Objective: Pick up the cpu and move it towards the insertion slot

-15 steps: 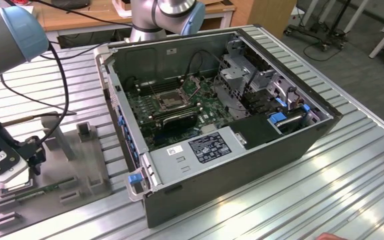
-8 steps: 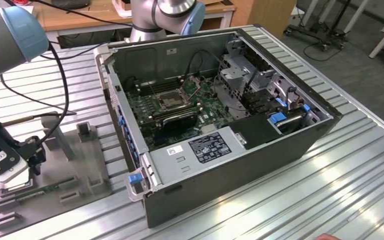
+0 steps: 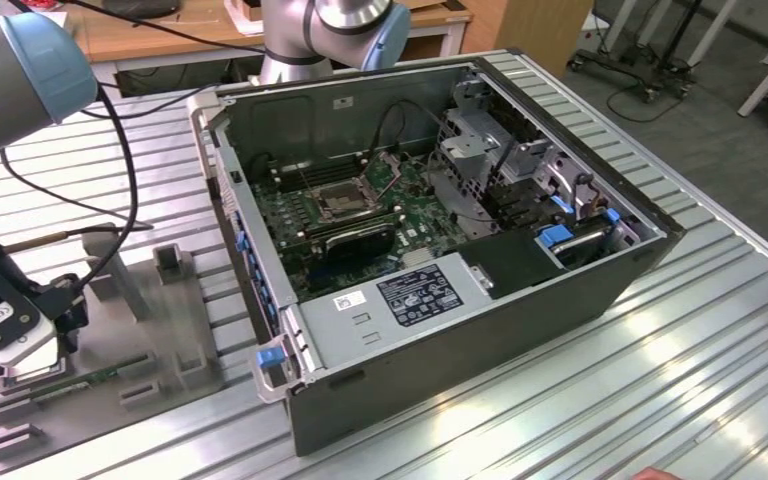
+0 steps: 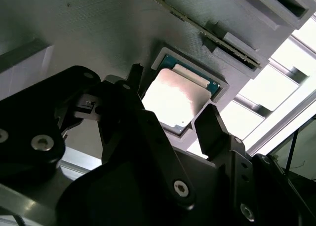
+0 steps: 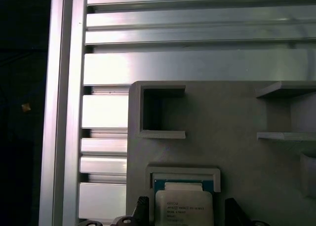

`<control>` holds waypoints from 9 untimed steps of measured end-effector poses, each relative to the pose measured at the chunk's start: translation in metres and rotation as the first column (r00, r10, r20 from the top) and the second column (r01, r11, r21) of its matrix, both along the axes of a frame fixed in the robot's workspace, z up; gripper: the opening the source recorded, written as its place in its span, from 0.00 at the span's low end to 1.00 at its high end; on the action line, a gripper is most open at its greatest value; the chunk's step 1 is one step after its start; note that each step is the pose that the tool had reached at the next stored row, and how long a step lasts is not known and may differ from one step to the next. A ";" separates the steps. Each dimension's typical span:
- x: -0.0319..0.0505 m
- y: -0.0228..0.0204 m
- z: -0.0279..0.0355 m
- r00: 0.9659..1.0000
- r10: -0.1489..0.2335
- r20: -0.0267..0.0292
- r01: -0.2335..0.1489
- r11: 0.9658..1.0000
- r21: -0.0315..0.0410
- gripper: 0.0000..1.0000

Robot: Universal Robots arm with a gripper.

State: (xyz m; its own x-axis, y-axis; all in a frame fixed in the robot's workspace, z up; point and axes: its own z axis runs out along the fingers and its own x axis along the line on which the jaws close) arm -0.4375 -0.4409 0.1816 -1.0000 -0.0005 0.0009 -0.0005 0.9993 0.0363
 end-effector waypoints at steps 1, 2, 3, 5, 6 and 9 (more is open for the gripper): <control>0.0000 0.0000 0.0000 1.000 0.000 0.000 0.000 1.000 0.000 0.70; 0.0000 0.0000 0.0000 1.000 0.000 0.000 0.000 1.000 0.000 0.70; 0.0000 0.0000 0.0000 1.000 0.000 0.000 0.000 1.000 0.000 0.70; -0.0006 0.0000 -0.0003 1.000 0.000 0.000 0.000 1.000 0.000 0.70; -0.0012 0.0001 -0.0003 1.000 0.000 0.000 0.000 1.000 0.000 0.70; -0.0015 -0.0001 0.0000 1.000 0.000 0.000 0.000 1.000 0.000 0.70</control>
